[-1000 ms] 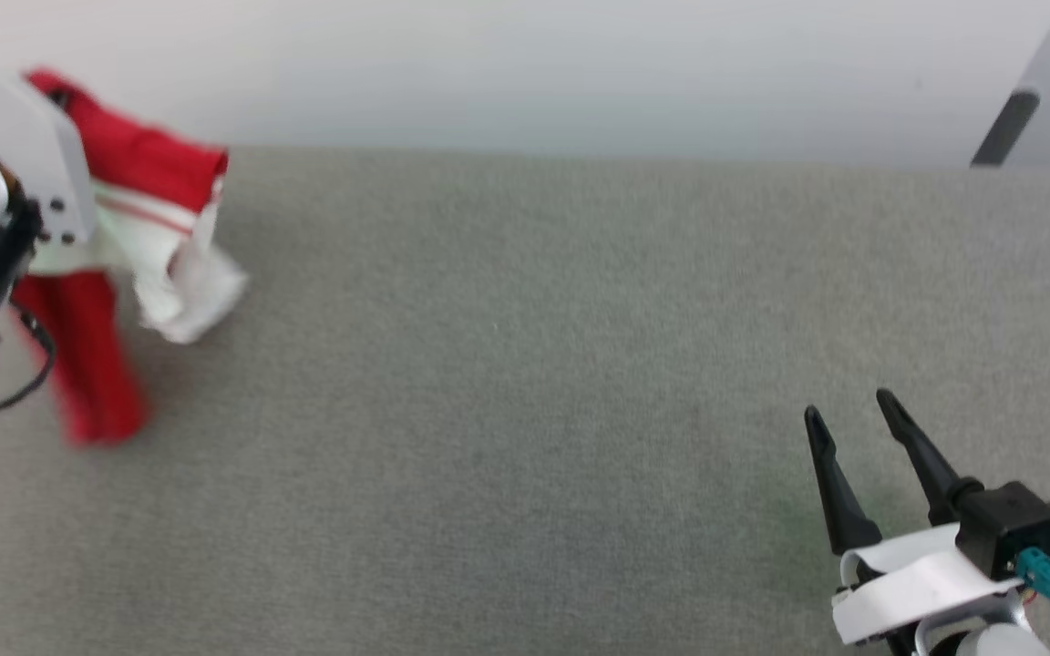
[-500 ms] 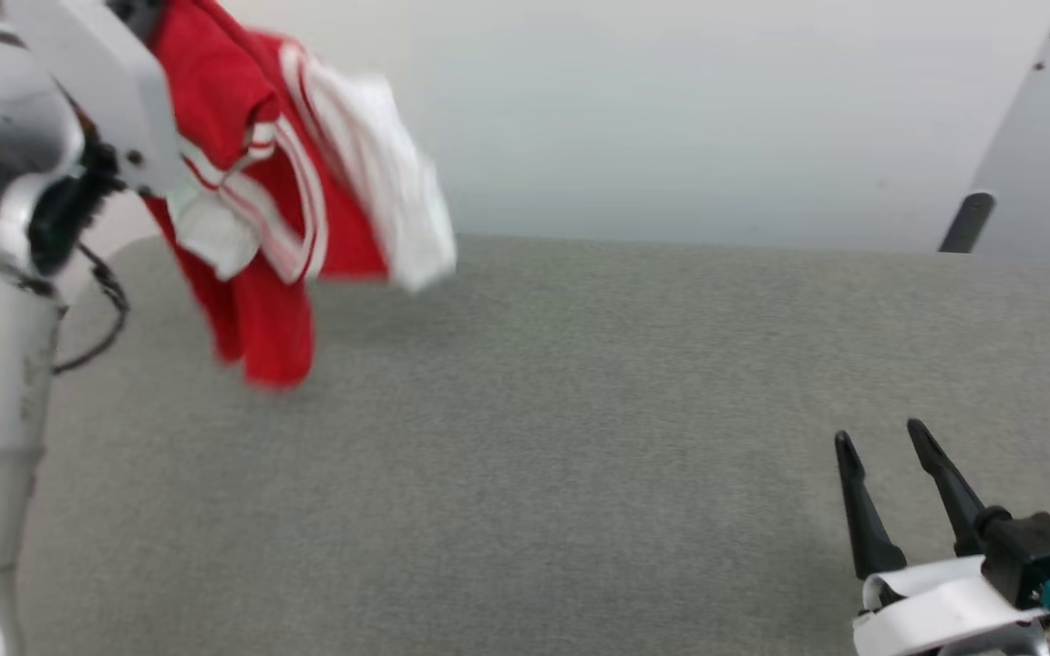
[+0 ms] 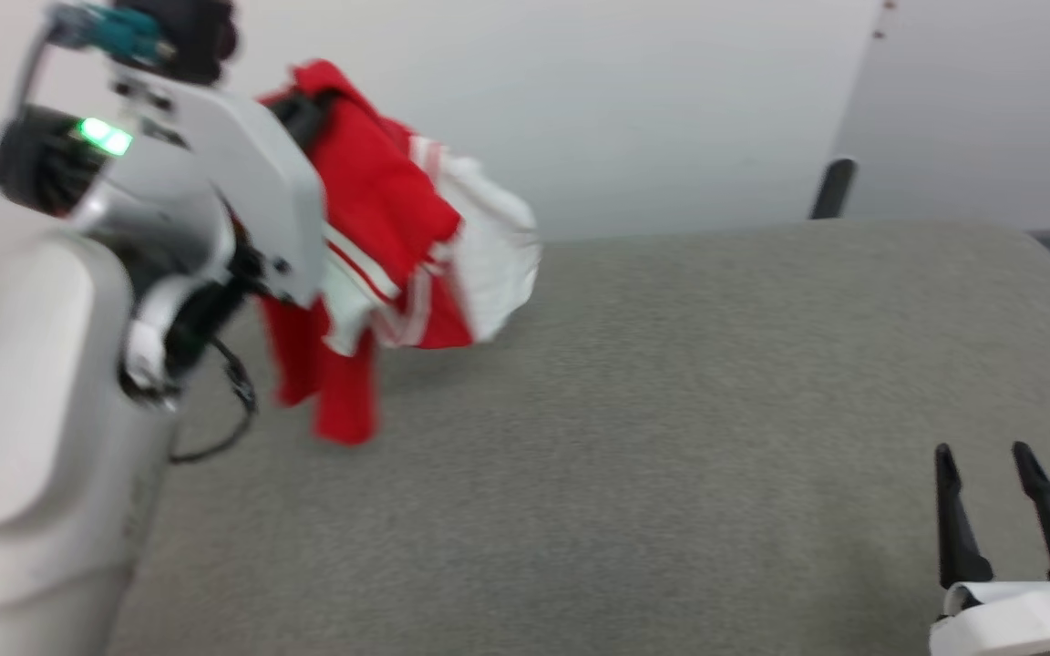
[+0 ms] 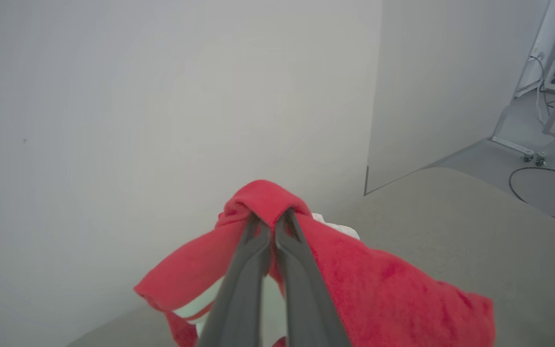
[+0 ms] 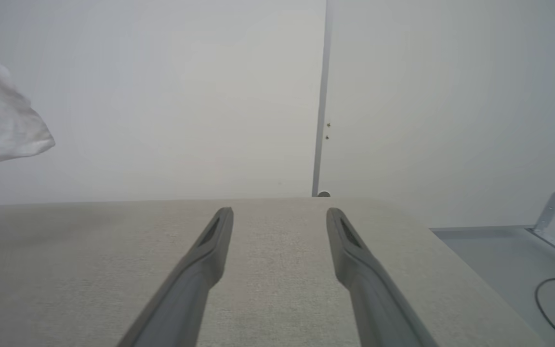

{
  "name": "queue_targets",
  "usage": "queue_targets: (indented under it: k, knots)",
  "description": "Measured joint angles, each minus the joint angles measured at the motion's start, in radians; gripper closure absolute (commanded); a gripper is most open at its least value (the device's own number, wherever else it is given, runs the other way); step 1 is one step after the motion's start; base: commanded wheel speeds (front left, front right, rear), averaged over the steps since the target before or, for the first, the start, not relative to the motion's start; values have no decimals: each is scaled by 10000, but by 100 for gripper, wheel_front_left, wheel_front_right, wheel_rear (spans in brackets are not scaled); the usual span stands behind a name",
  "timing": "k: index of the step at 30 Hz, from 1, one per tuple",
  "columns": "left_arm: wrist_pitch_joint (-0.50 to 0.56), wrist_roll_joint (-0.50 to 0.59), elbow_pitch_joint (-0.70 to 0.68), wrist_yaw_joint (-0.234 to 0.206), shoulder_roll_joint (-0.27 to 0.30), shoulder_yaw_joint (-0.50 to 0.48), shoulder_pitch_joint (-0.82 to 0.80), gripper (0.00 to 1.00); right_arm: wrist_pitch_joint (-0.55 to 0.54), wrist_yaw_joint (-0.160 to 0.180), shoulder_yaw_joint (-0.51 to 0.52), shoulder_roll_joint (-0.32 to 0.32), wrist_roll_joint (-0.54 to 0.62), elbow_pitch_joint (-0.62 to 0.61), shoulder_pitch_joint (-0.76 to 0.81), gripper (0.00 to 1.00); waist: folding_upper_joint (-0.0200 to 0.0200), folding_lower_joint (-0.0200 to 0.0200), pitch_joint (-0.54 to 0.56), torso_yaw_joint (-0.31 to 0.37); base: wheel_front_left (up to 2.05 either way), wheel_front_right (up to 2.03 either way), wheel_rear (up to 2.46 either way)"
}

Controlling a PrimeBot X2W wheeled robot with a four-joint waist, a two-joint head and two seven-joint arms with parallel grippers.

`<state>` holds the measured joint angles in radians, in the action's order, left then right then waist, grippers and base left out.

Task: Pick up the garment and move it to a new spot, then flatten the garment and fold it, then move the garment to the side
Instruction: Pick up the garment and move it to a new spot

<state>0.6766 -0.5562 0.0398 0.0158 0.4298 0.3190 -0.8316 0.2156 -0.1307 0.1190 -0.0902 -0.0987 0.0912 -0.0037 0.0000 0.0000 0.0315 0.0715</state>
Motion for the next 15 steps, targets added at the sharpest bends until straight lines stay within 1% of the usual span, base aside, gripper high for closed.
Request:
queue_targets:
  k: [4,8,12,15]
  knots:
    - [240,-75,-685,-255,-288,311,441,100,-50,0,378,111,40,-63,147,0,0,0,-71,537,0,0,0]
    - [405,-111,-1087,-410,-554,652,839,100,-63,0,502,255,50,-136,161,0,0,0,-227,1043,0,0,0]
    - [451,-148,-1062,-426,-725,1001,1361,100,-44,0,483,332,17,-42,157,0,0,0,-467,1466,0,0,0]
    - [447,-119,-846,-378,-736,1296,1735,100,46,0,426,362,-71,125,138,0,0,0,-690,1719,0,0,0]
